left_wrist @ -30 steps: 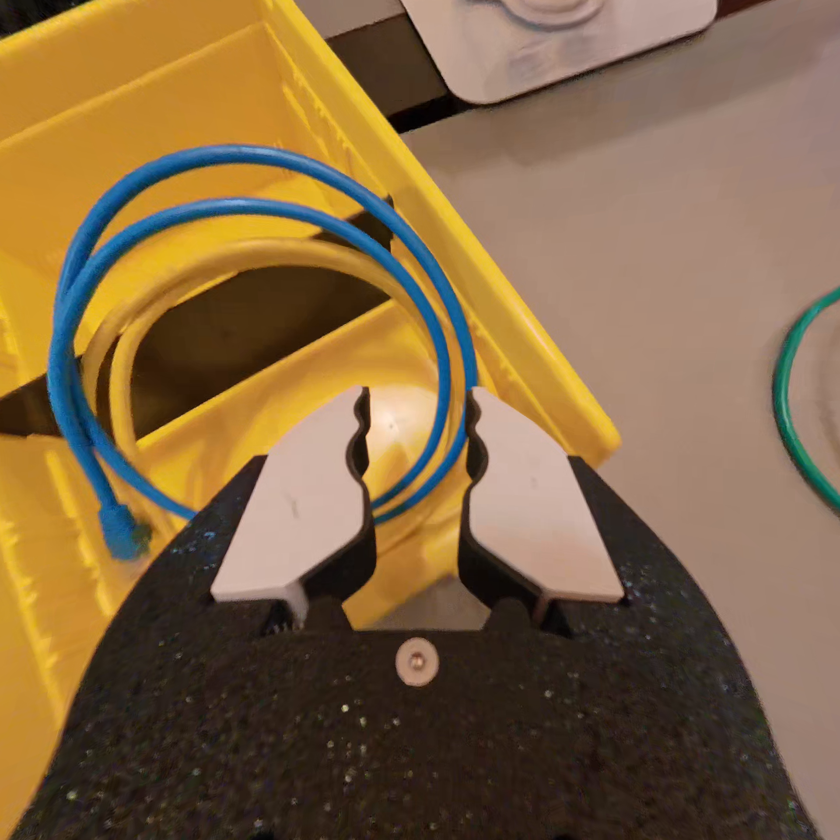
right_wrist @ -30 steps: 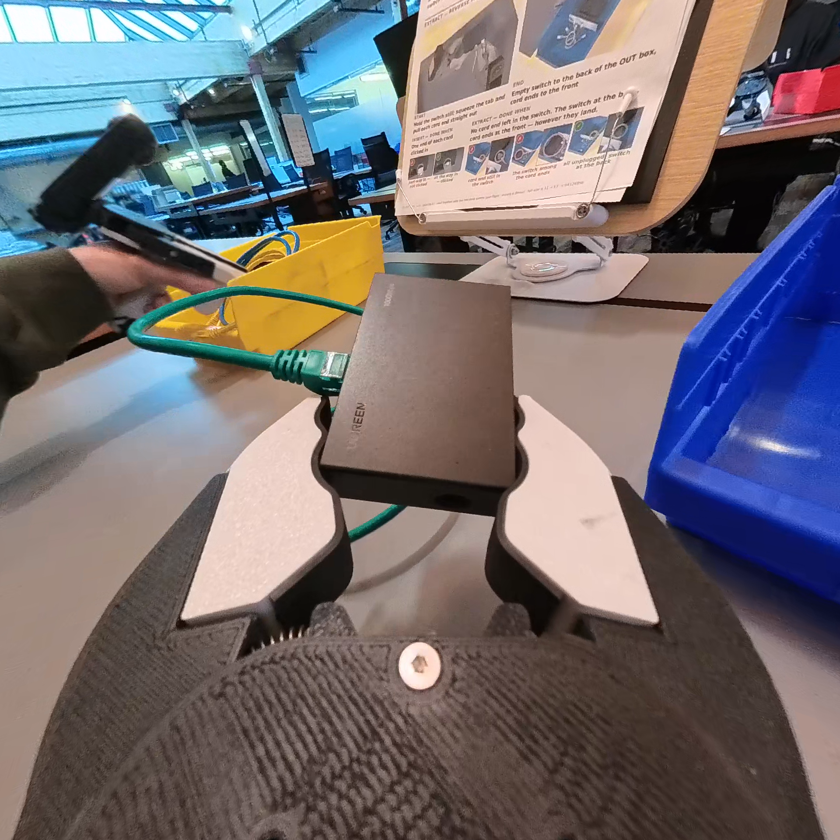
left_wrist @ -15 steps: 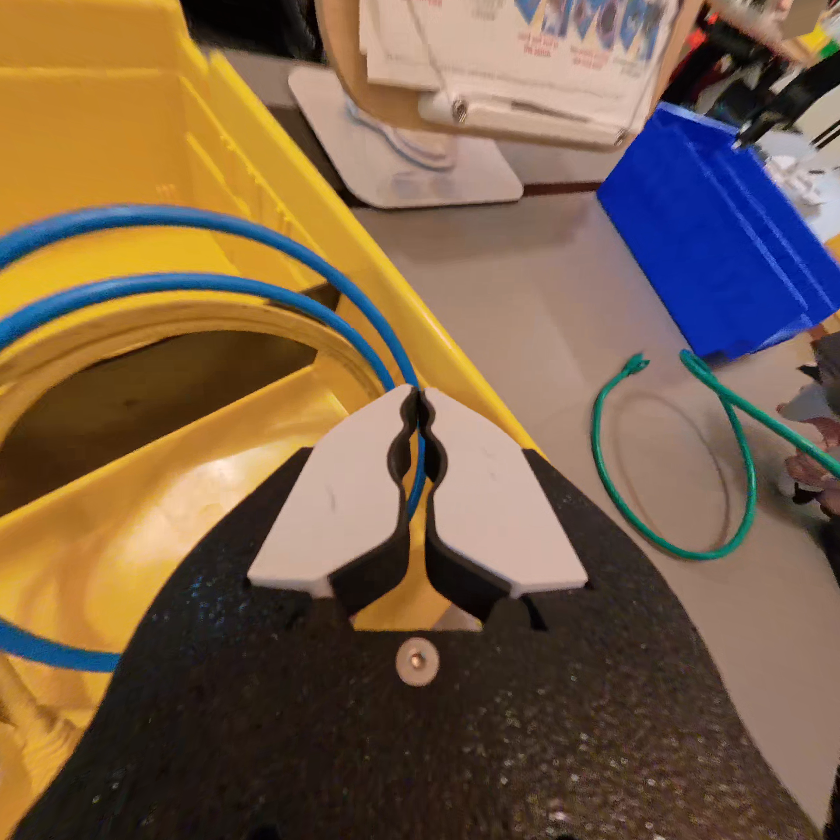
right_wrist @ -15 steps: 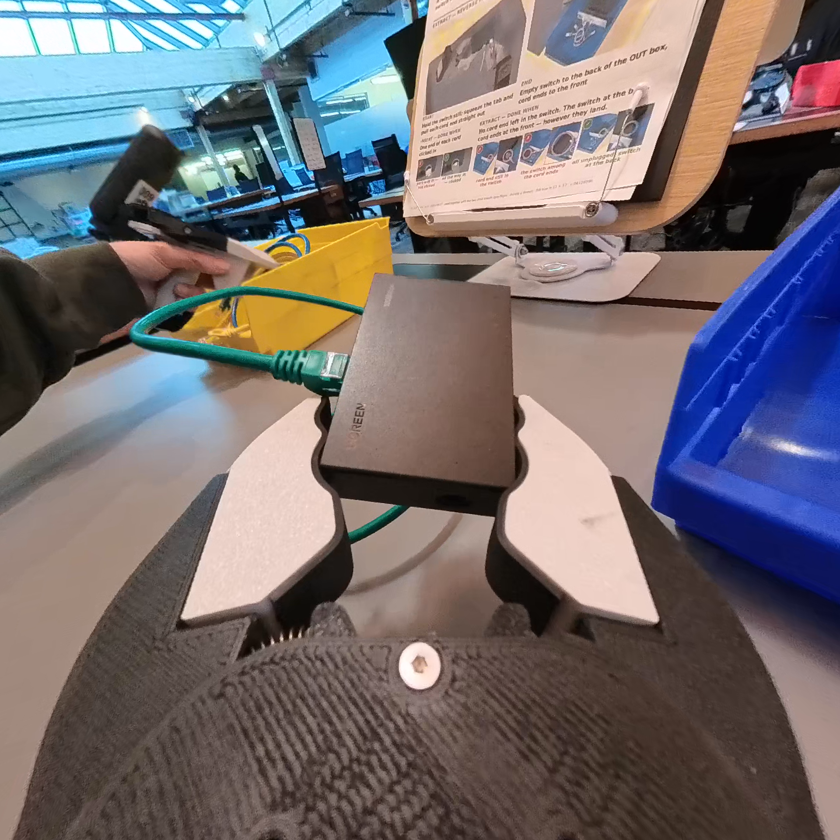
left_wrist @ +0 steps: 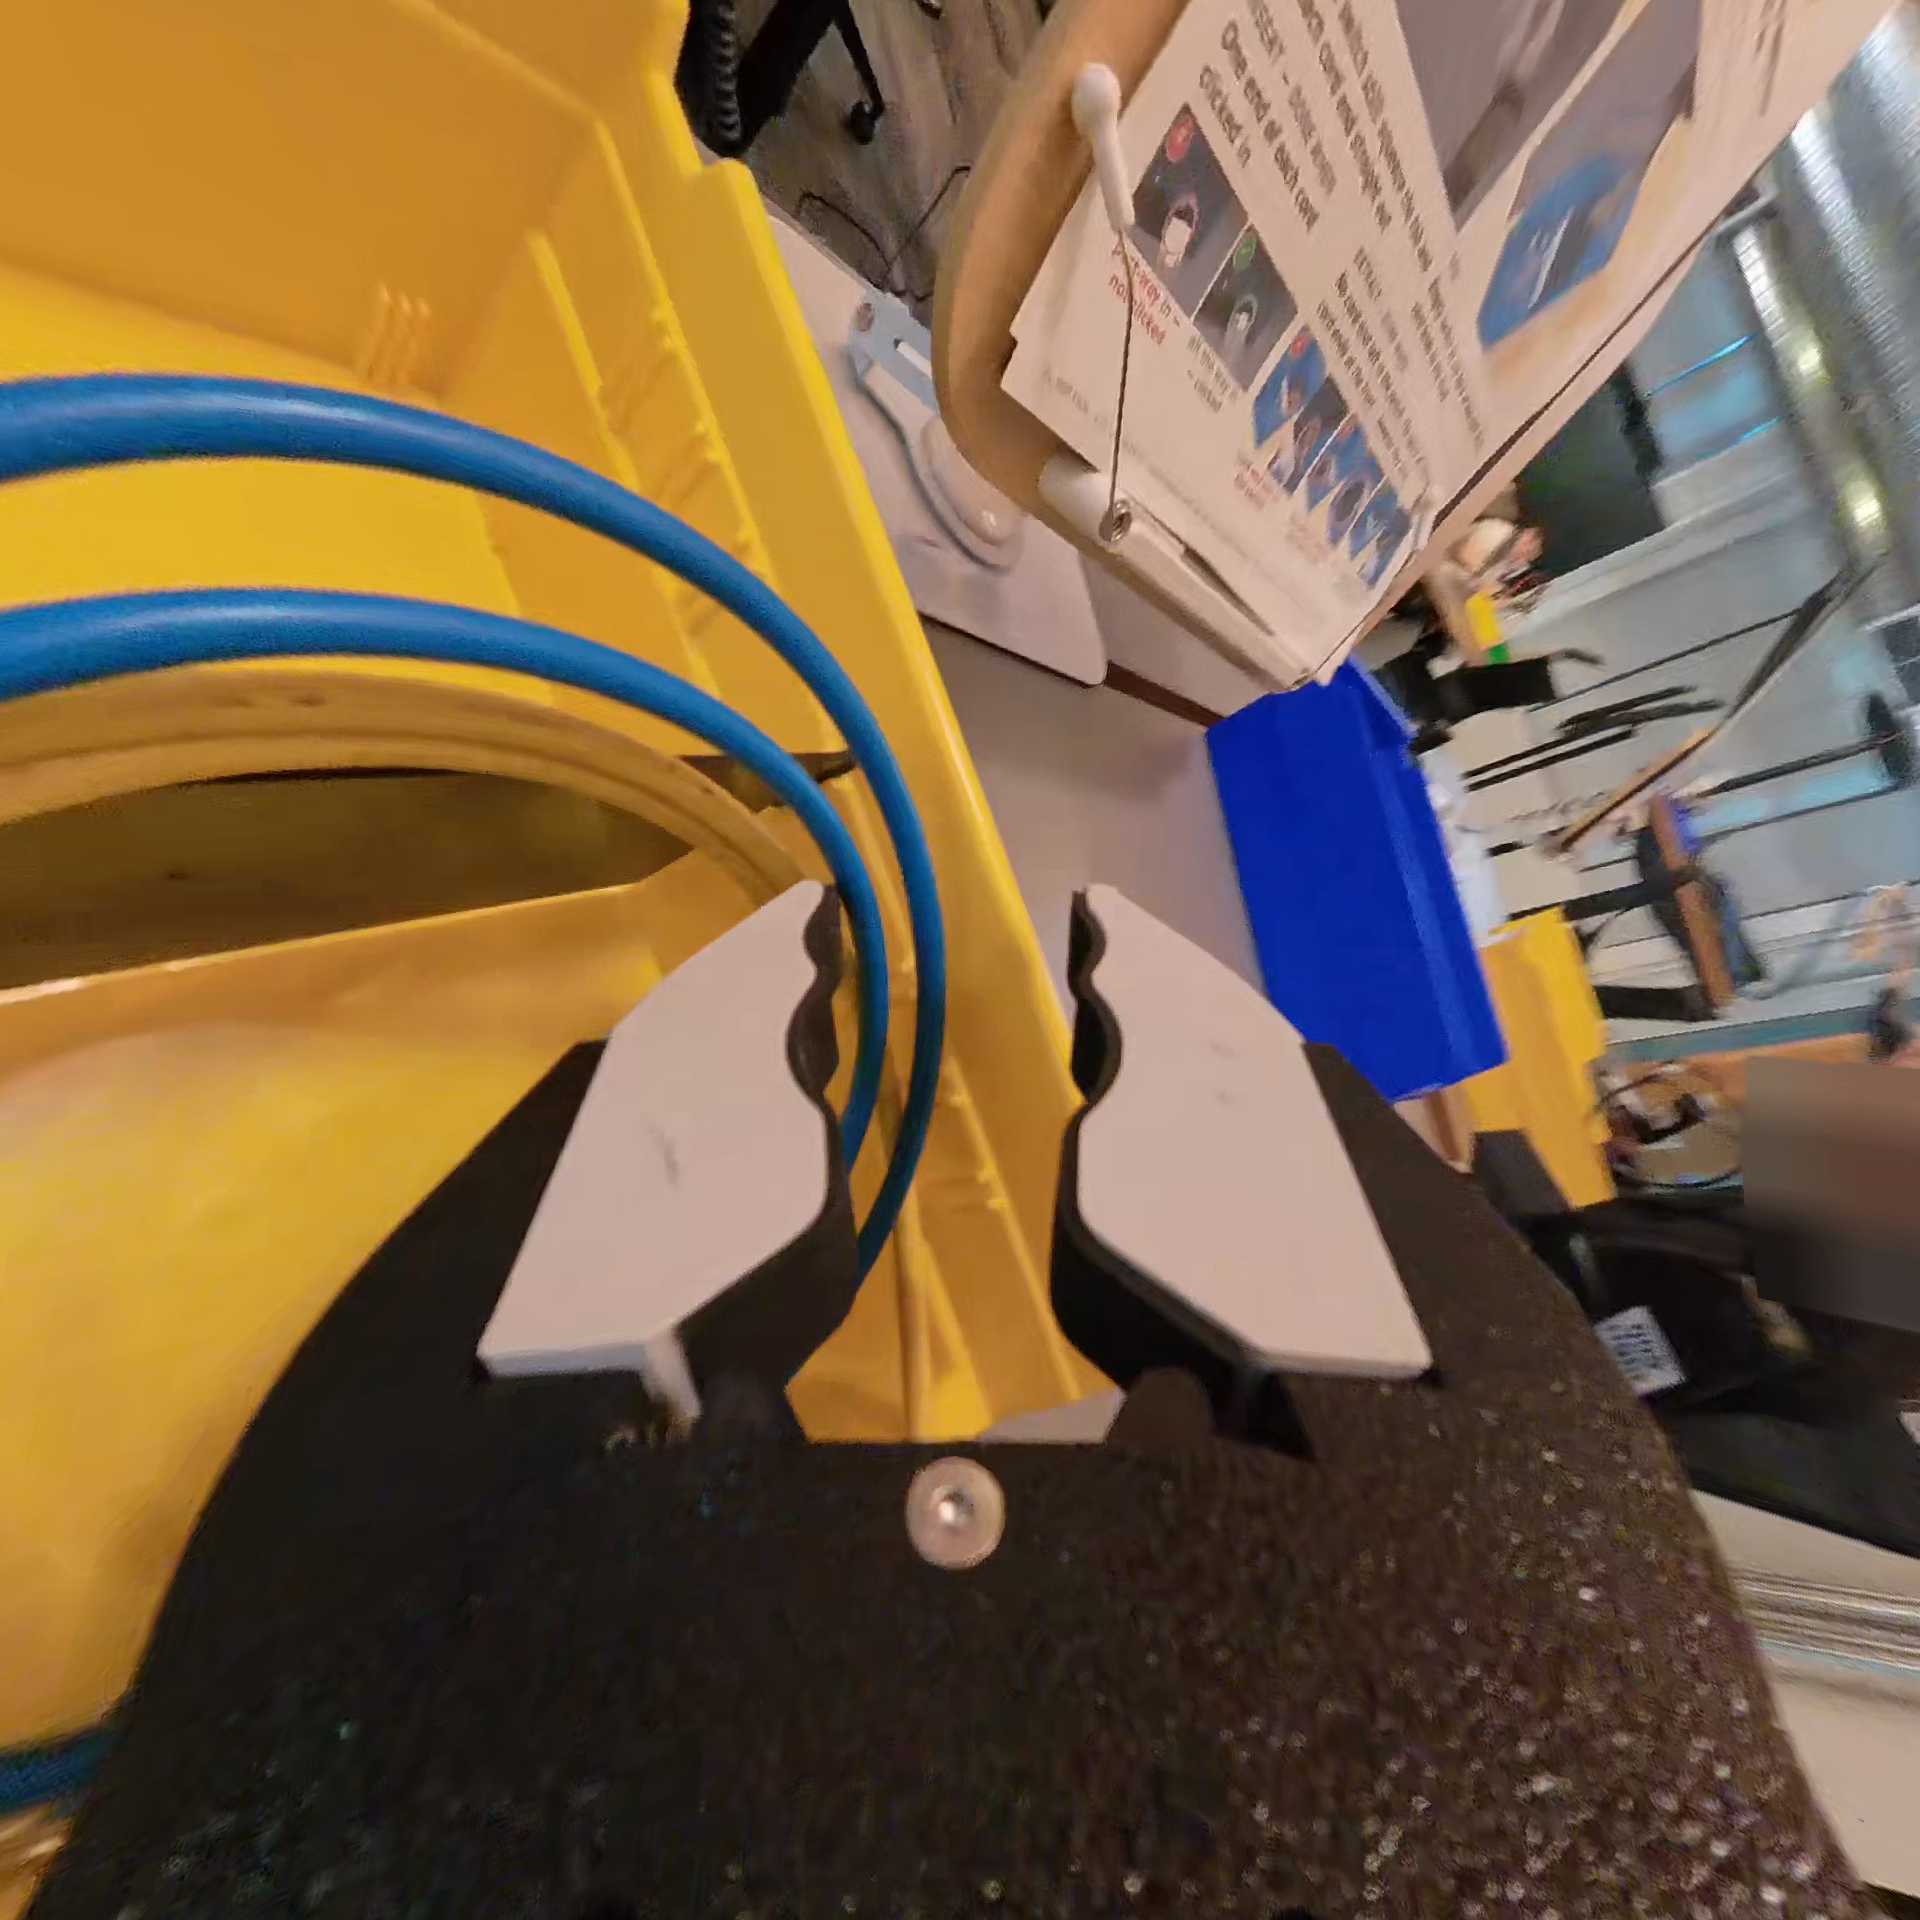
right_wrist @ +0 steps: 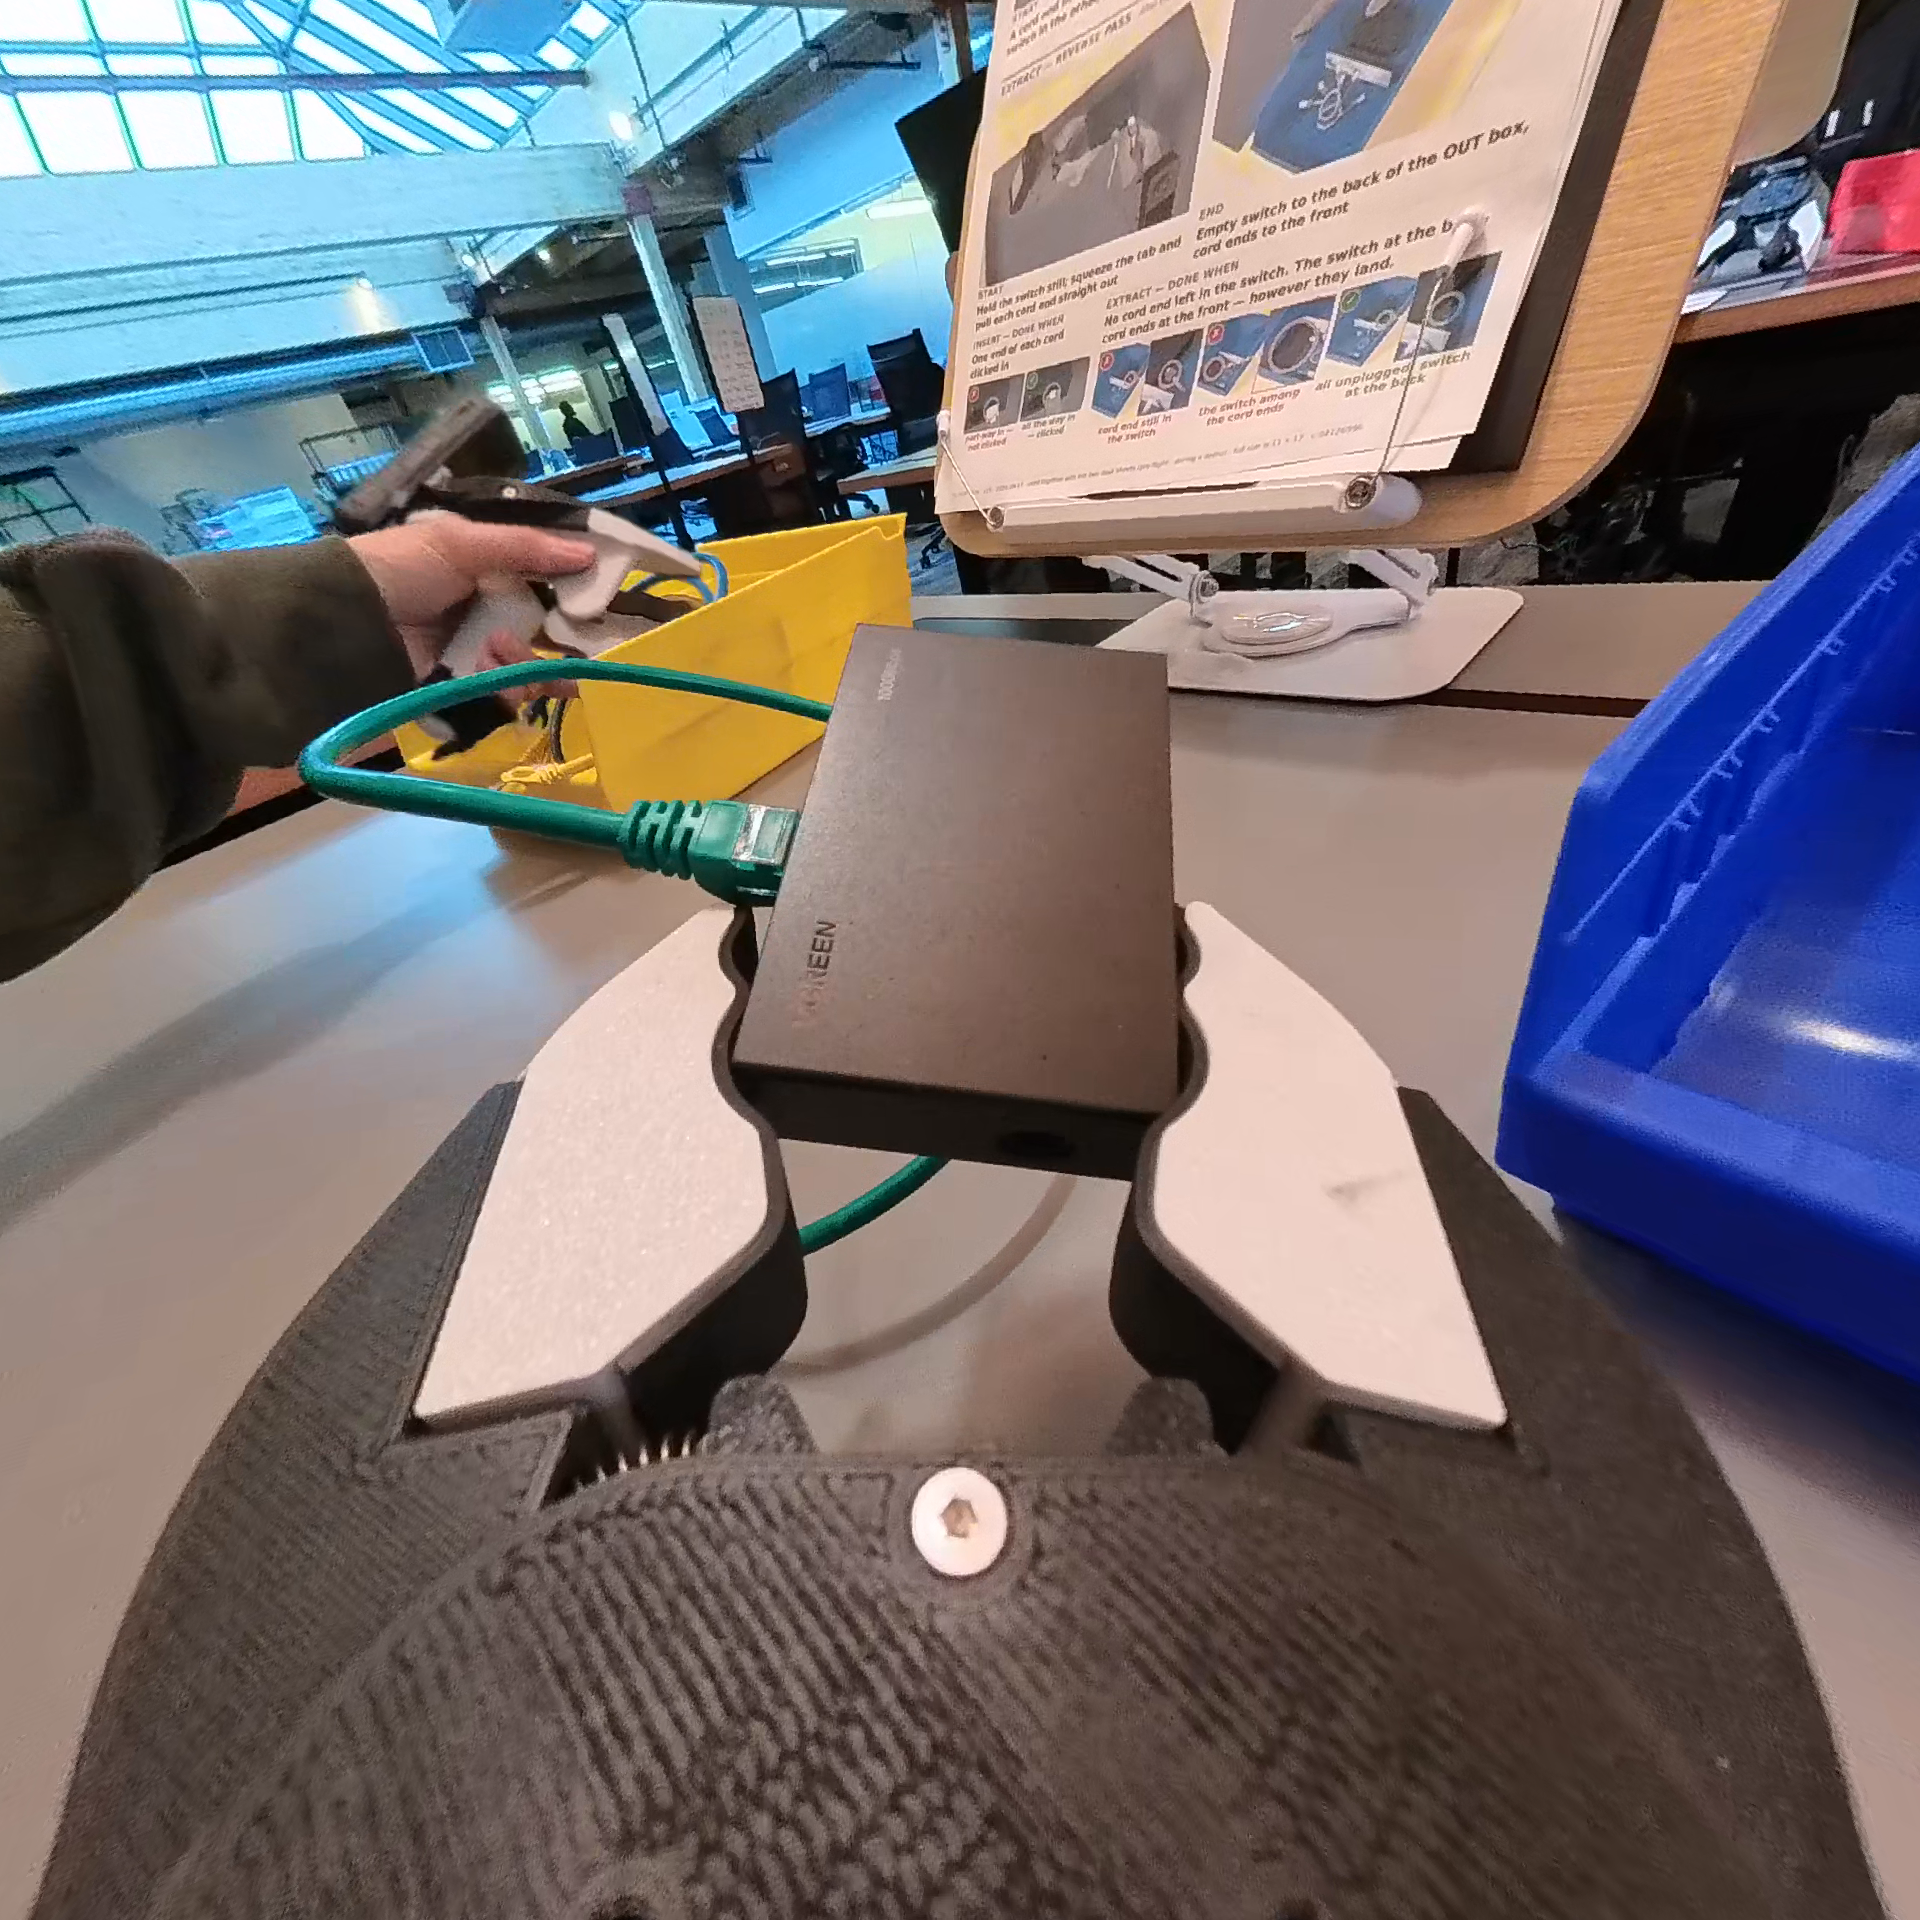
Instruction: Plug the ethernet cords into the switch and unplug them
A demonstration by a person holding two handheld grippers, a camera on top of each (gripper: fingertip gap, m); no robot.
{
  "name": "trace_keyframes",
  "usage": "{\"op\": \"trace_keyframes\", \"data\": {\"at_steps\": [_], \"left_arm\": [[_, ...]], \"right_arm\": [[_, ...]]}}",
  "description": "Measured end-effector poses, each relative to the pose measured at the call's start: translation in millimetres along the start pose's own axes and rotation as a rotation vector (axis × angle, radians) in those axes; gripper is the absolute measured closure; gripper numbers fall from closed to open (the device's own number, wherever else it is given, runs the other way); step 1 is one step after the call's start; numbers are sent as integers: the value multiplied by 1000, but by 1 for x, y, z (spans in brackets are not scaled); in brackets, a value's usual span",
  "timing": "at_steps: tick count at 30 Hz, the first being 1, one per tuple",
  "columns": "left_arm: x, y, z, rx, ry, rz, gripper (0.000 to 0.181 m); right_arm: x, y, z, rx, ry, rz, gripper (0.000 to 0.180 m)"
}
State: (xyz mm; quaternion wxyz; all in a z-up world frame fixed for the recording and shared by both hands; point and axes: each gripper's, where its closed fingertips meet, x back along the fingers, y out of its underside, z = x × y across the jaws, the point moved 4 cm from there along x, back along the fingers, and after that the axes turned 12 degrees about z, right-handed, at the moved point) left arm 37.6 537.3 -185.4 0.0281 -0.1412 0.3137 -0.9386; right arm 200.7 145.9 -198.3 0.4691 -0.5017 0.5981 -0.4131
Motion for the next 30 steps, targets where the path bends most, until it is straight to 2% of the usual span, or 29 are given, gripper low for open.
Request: {"op": "trace_keyframes", "data": {"at_steps": [2,6,8,11,12,17,19,22,26,30], "left_arm": [[-2,0,0,65,35,7,141],[-4,5,-4,215,92,25,159],[-5,8,-5,271,132,40,159],[-6,8,-6,309,151,82,162],[-5,8,-5,291,157,95,172],[10,-8,16,78,152,141,176],[22,-19,41,-70,173,148,176],[44,-26,100,-267,304,90,176],[76,10,184,-482,538,-212,175],[98,80,218,-700,679,-568,175]], "right_arm": [[0,0,0,-3,0,-2,105],[0,0,0,-6,-2,-3,105],[0,0,0,-4,-2,-3,105],[-1,1,0,0,-2,-6,105],[-1,1,0,2,-2,-6,105],[1,-1,2,-9,10,9,105],[1,-2,3,-15,15,21,105],[2,-4,6,-22,24,35,105],[6,-8,12,-7,53,71,105],[16,-15,26,21,113,100,105]]}}
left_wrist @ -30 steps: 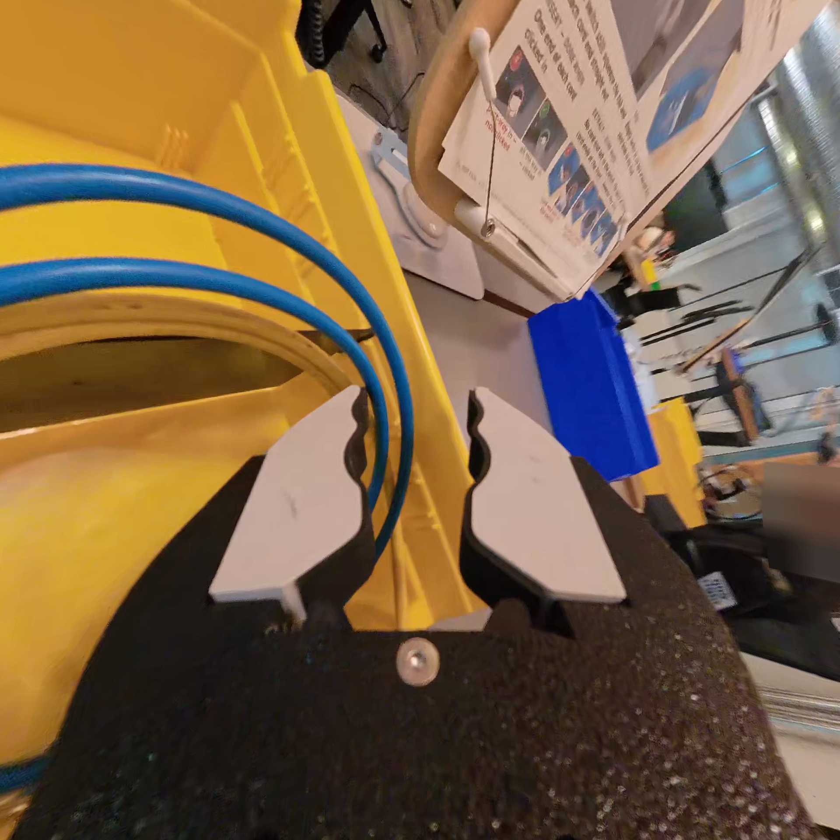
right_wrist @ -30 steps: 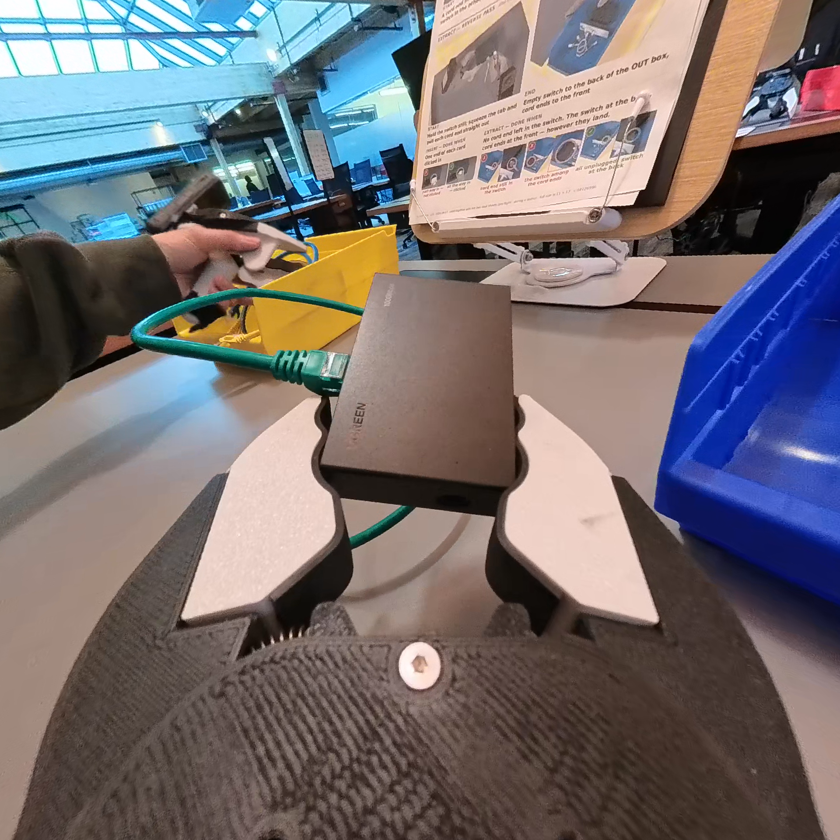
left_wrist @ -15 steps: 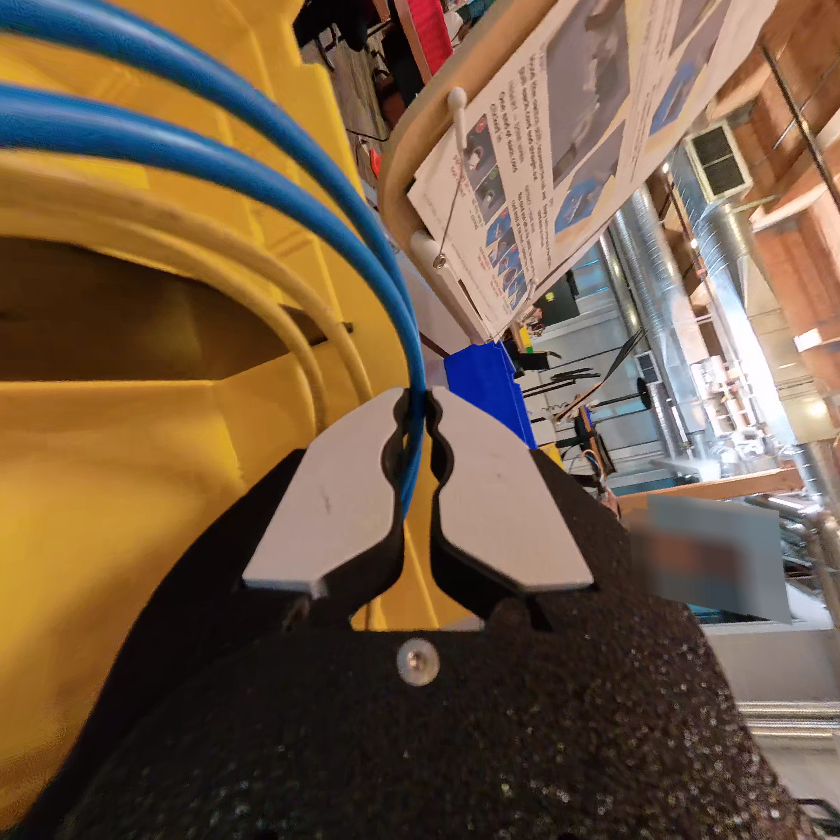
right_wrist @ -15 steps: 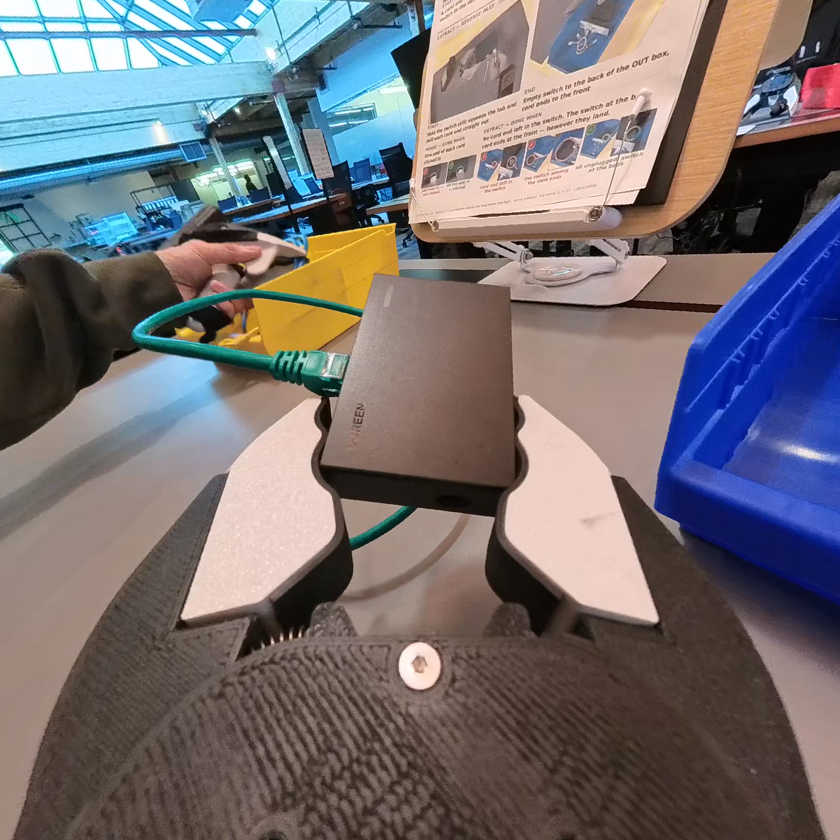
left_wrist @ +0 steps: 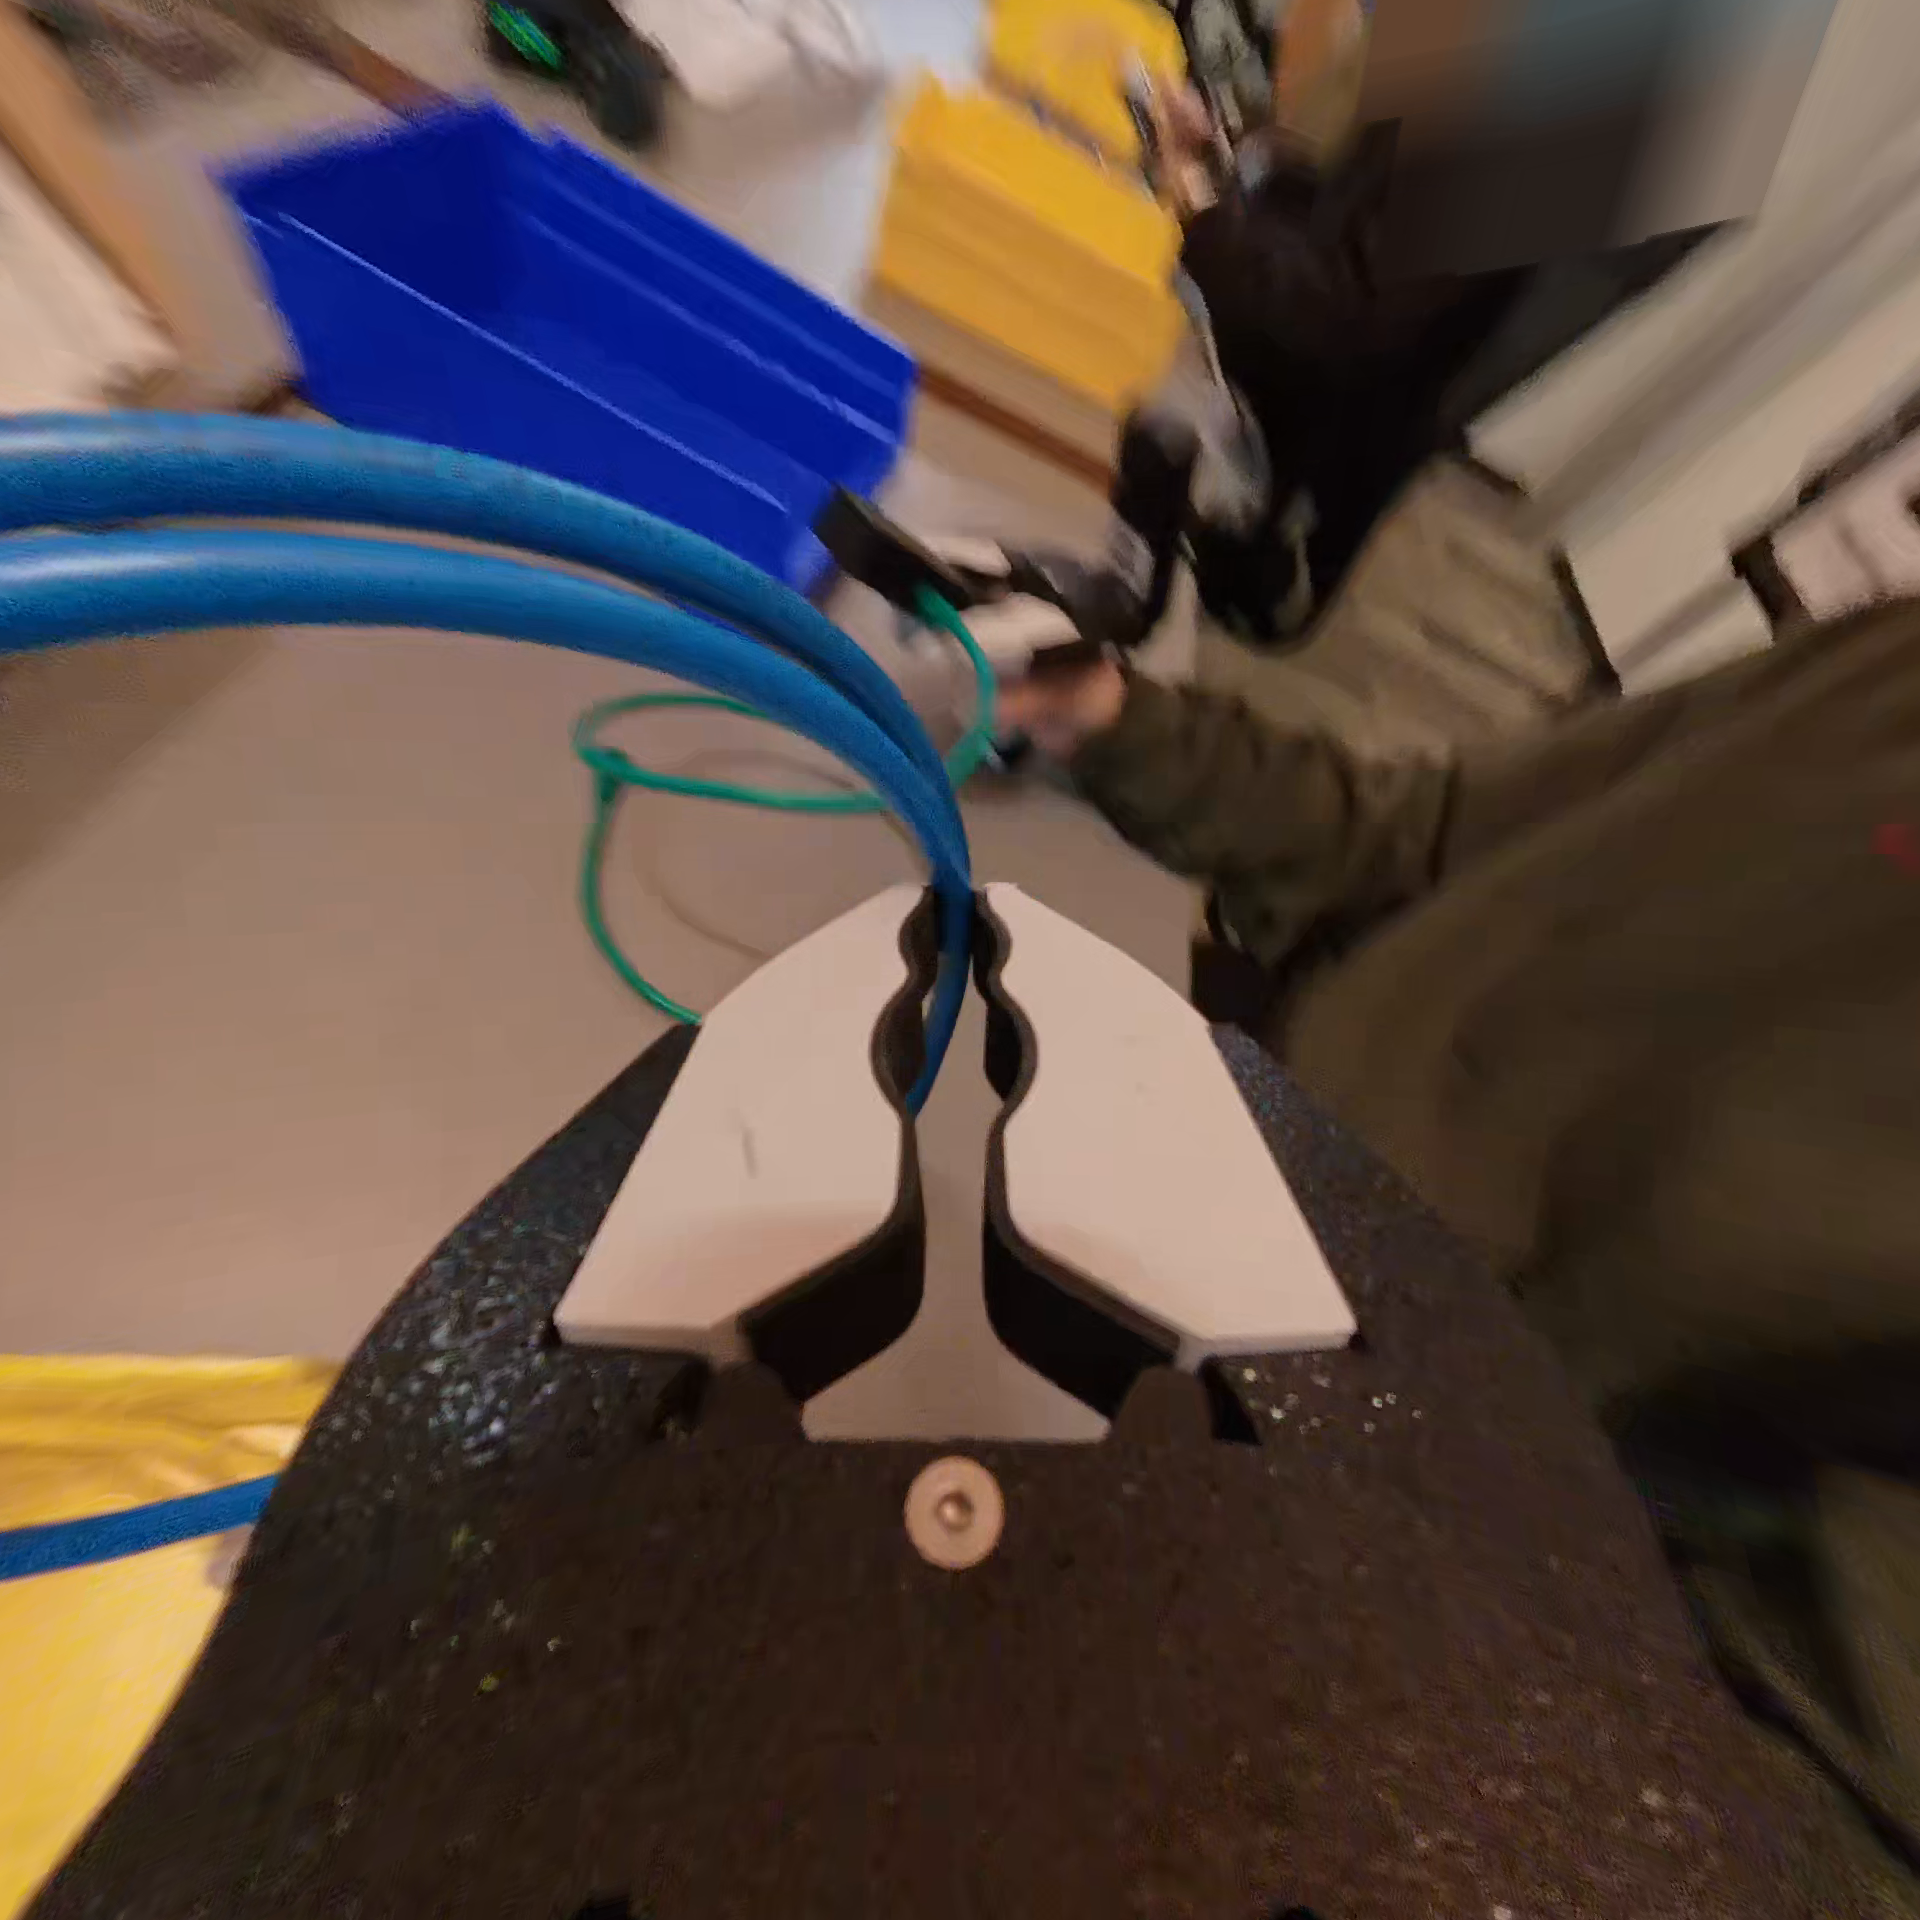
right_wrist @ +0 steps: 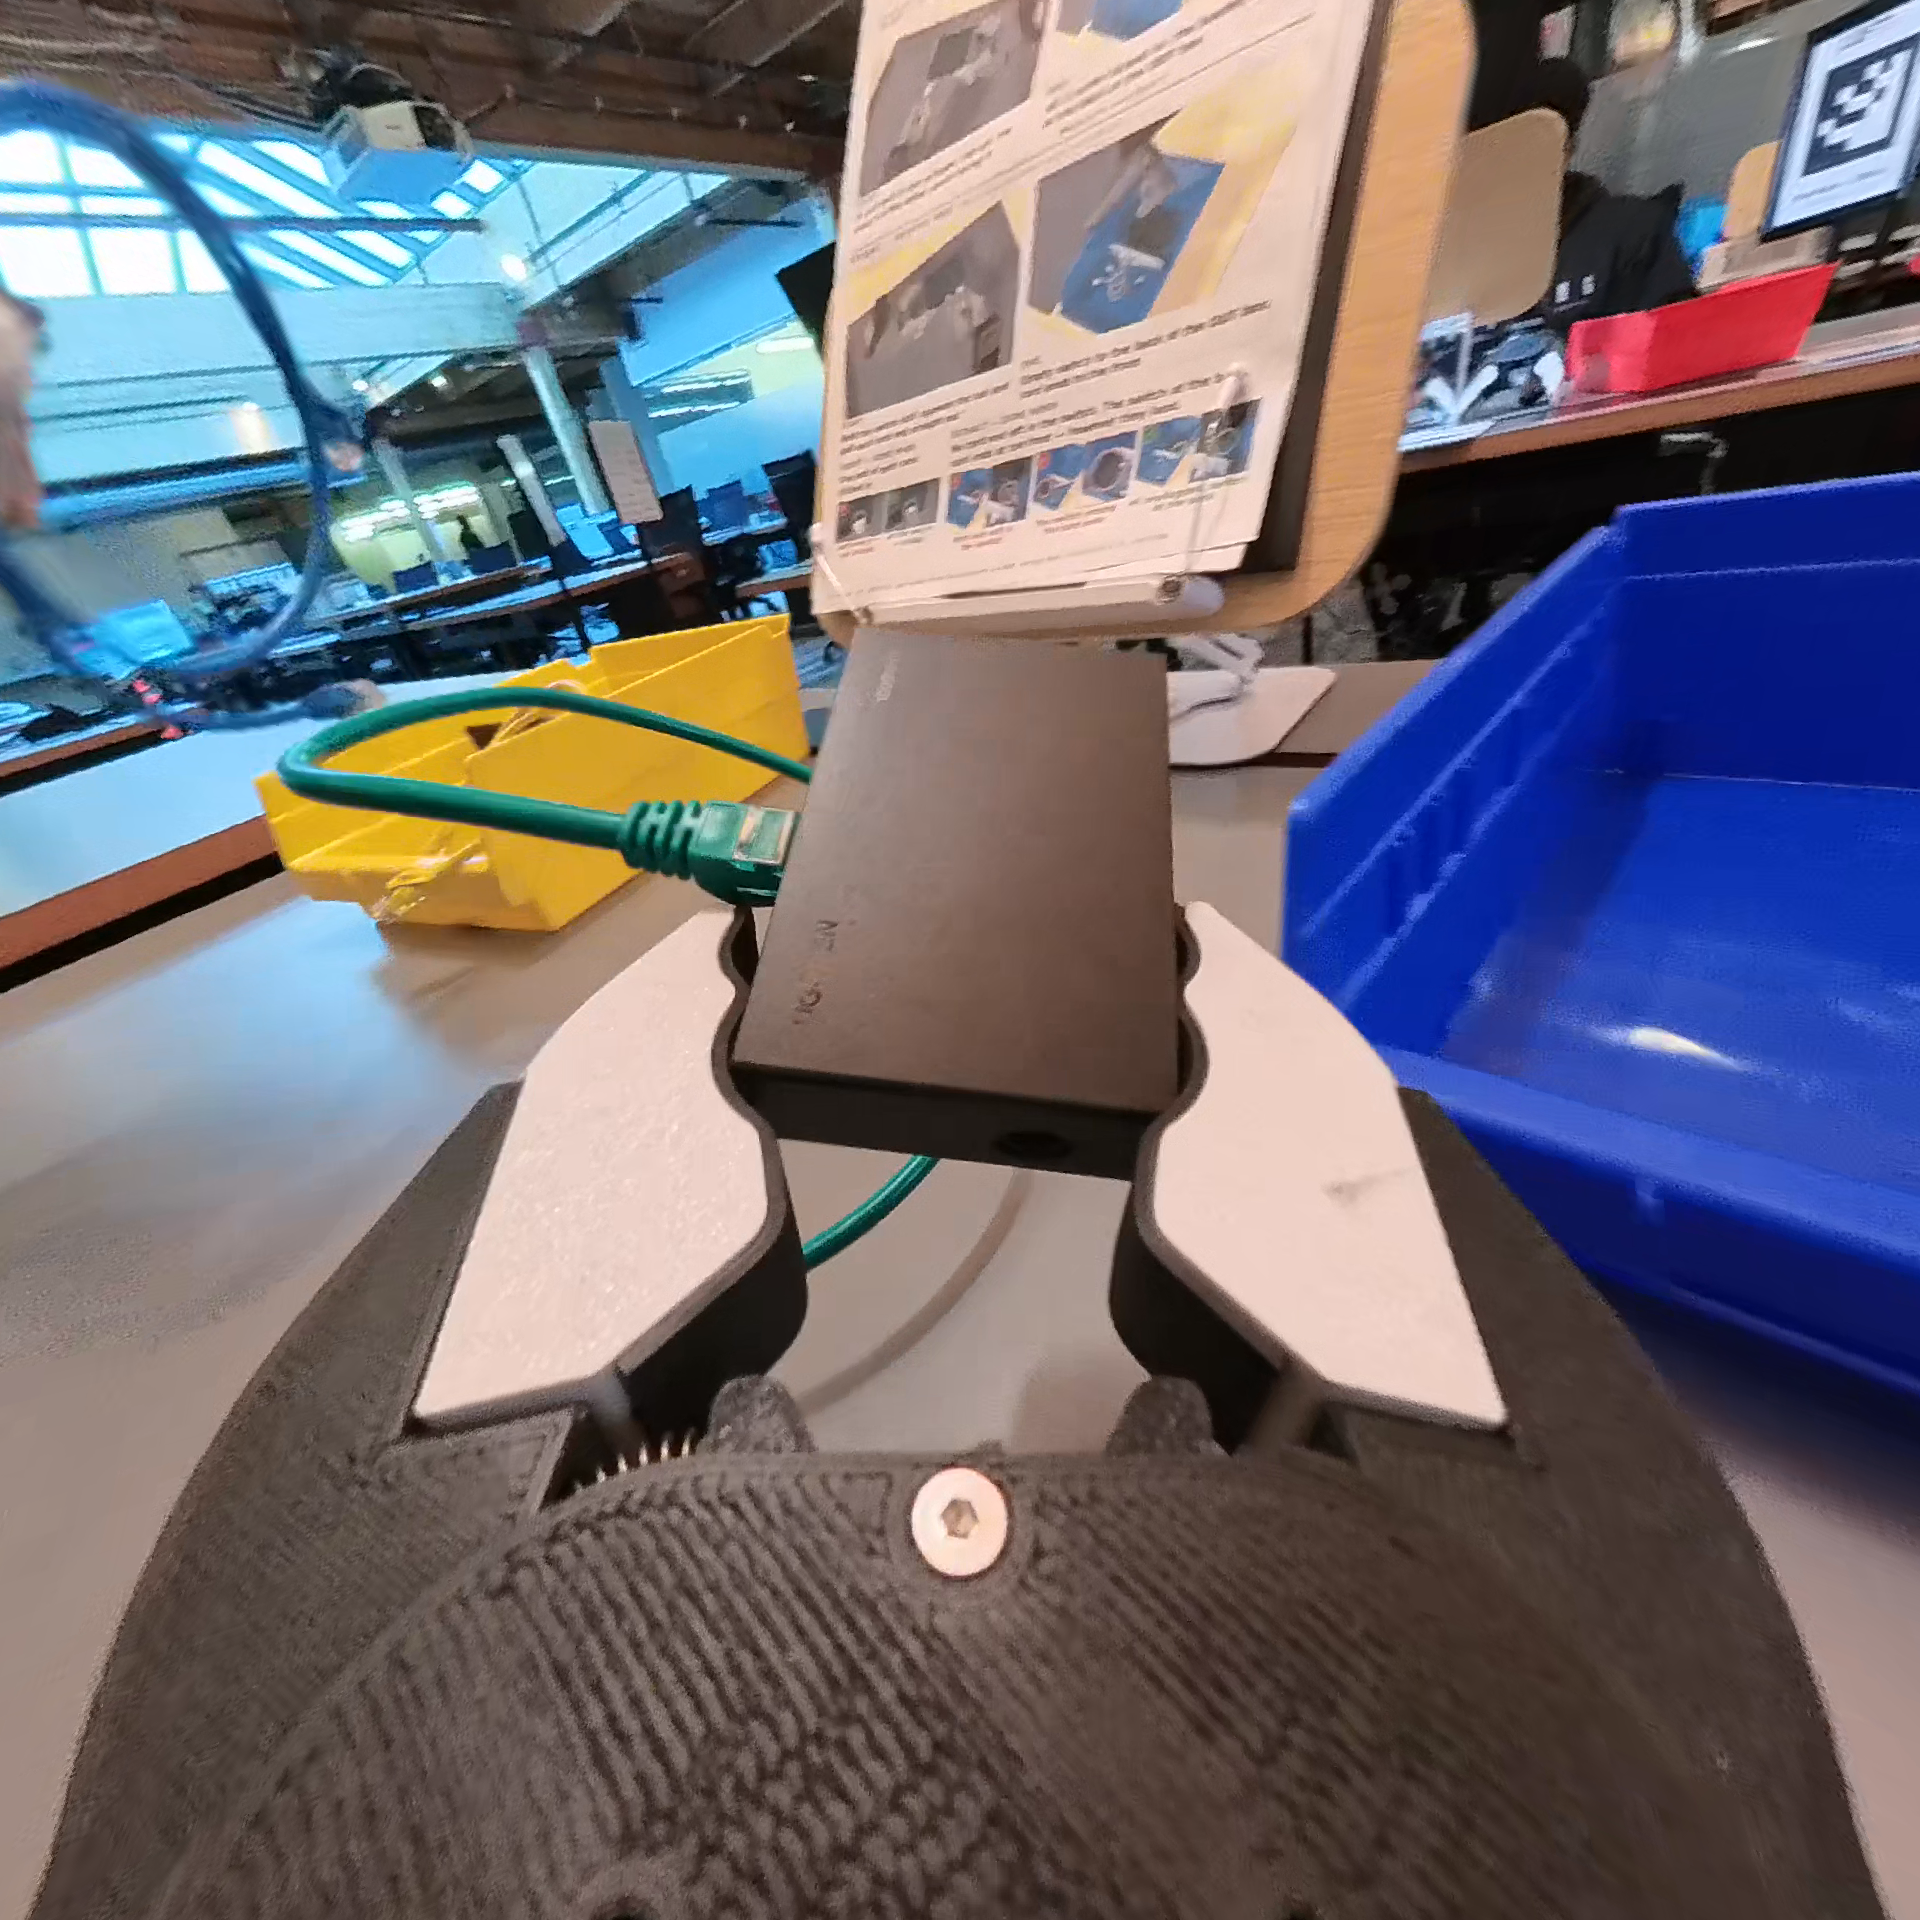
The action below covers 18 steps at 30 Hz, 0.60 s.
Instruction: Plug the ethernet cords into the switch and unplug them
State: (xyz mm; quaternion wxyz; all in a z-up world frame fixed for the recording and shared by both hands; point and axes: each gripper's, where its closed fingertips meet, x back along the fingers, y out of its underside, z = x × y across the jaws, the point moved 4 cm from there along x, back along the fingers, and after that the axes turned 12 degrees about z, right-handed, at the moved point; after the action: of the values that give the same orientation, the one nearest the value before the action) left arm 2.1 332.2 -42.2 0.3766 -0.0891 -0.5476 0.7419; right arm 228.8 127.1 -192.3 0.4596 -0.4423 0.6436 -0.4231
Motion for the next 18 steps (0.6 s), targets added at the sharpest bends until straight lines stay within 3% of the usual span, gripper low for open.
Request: {"op": "trace_keyframes", "data": {"at_steps": [4,9,18], "left_arm": [[-37,72,30,-91,182,-334,175],[-54,168,37,-169,259,-716,175],[-42,234,33,-277,161,-1038,175]], "right_arm": [[12,-8,20,17,73,23,105],[20,-14,32,-22,103,57,105],[18,-12,29,-9,85,41,105]]}}
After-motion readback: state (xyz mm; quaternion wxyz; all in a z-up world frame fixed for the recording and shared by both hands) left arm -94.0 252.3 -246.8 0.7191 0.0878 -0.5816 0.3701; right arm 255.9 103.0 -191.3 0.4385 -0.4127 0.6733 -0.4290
